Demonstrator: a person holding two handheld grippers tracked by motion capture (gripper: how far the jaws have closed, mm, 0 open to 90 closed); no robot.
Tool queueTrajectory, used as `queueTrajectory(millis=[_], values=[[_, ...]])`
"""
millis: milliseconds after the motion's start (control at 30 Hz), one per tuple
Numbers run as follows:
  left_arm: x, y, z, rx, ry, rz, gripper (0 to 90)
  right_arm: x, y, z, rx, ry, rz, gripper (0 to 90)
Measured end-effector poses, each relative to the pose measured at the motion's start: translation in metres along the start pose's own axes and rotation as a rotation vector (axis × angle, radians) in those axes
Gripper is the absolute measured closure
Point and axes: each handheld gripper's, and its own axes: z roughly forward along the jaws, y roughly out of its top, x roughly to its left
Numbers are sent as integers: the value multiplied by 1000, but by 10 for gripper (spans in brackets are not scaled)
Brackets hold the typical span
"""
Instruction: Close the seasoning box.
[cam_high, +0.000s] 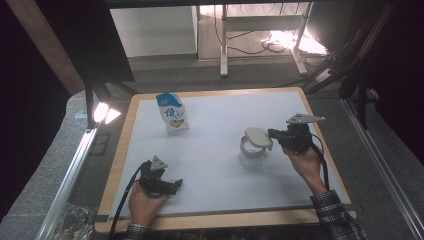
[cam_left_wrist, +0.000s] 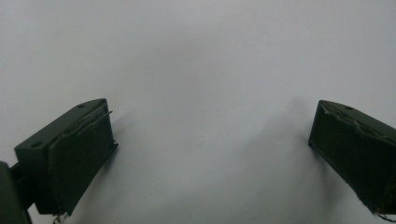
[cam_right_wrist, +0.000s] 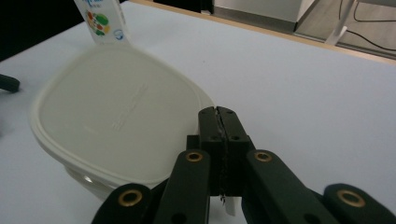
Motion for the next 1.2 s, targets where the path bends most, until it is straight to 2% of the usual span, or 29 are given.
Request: queueTrajectory(millis=[100, 333, 733, 867, 1000, 1200], values=[[0, 0, 0, 0, 0, 0, 0, -2, -4, 3, 23, -22, -6, 897], [0, 0, 0, 0, 0, 0, 0, -7, -14, 6, 8, -2, 19, 896], [0, 0, 0, 1, 0, -1, 0, -10, -23, 5, -5, -17, 20, 891], [0, 0, 0, 1, 1, -5, 0, -12, -25, 1, -15, -38, 11, 848], [0, 0, 0, 2, 1, -5, 0, -14, -30, -6, -33, -49, 24, 797], [0, 1, 0, 3, 0, -3, 0, -14, -40, -10, -20, -84, 38, 690]])
